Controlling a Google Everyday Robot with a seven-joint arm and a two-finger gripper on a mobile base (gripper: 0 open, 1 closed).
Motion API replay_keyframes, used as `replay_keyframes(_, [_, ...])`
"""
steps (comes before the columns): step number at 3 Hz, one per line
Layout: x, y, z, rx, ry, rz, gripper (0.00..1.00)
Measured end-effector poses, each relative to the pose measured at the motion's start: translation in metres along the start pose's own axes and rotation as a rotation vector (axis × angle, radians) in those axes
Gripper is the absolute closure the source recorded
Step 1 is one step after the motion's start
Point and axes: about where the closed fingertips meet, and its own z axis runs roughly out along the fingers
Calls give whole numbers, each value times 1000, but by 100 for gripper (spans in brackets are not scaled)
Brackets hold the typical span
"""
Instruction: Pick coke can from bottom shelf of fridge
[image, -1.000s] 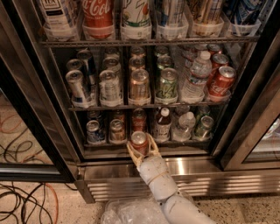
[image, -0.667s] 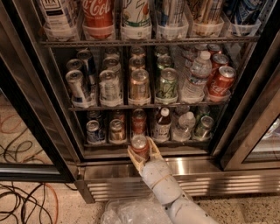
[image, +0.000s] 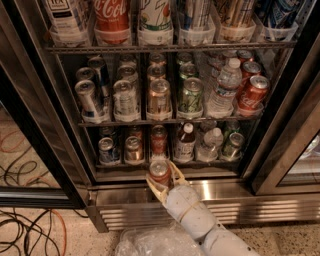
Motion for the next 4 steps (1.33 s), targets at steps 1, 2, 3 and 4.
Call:
replay_keyframes(1, [-22,19,-14,-78,20,-87,100])
replay_keyframes(2, [-22,19,-14,-79,20,-88,100])
replay_keyframes(3, [-33,27,-22,-100,11,-116,100])
replay_keyframes(4, [-60,52,-50,-173,-12,-154,100])
